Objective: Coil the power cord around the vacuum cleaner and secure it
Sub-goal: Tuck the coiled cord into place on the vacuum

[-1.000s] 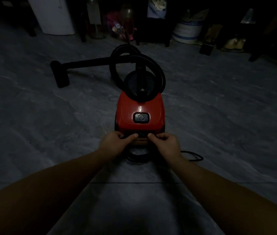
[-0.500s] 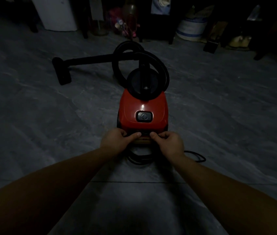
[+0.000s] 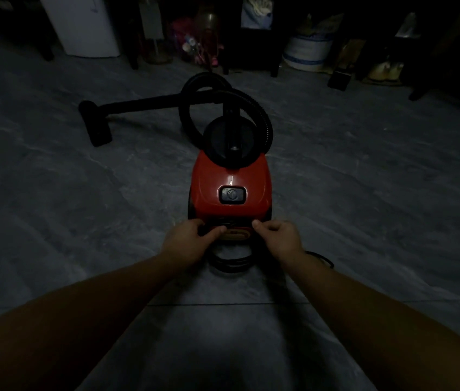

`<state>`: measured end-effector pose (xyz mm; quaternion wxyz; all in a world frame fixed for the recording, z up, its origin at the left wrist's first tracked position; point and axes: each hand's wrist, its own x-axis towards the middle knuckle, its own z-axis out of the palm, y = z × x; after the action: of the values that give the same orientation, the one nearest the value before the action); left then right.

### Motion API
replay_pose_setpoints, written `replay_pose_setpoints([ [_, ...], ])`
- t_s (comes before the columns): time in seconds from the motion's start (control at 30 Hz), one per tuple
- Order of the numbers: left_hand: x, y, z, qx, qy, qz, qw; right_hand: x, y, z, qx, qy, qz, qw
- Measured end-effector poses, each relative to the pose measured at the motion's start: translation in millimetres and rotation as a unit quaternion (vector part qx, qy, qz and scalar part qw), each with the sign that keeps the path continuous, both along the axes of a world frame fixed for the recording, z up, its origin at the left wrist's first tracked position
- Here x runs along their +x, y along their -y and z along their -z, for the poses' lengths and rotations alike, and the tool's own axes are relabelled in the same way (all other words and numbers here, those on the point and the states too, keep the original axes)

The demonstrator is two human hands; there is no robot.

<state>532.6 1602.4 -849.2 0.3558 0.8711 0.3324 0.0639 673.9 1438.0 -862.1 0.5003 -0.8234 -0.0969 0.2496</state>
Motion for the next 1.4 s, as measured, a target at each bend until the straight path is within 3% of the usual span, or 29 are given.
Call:
replay_pose_setpoints([
  [0.27, -1.9, -1.8, 1.5, 0.033, -0.009, 0.03, 0.999, -2.6, 7.9, -7.7, 0.061, -0.043, -0.019, 0.997],
  [0.5, -2.6, -3.8, -1.0, 0.002, 0.005, 0.017, 1.0, -3.7, 1.3, -1.3, 0.004, 0.013, -0.014, 1.0],
  [0.73, -10.8, -11.5, 2.8, -0.041, 0.009, 0.082, 0.996, -4.6, 0.6, -5.6, -0.012, 0.024, -0.016, 0.999],
  [1.13, -5.5, -13.8, -5.0, -0.185, 0.038, -0.024, 0.982, -3.1, 6.6, -9.7, 0.027, 0.02, -0.053, 0.998],
  [1.4, -5.5, -15.0, 5.4, -0.165, 0.047, -0.044, 0.984, -2.7, 3.1, -11.4, 0.043, -0.018, -0.026, 0.999],
])
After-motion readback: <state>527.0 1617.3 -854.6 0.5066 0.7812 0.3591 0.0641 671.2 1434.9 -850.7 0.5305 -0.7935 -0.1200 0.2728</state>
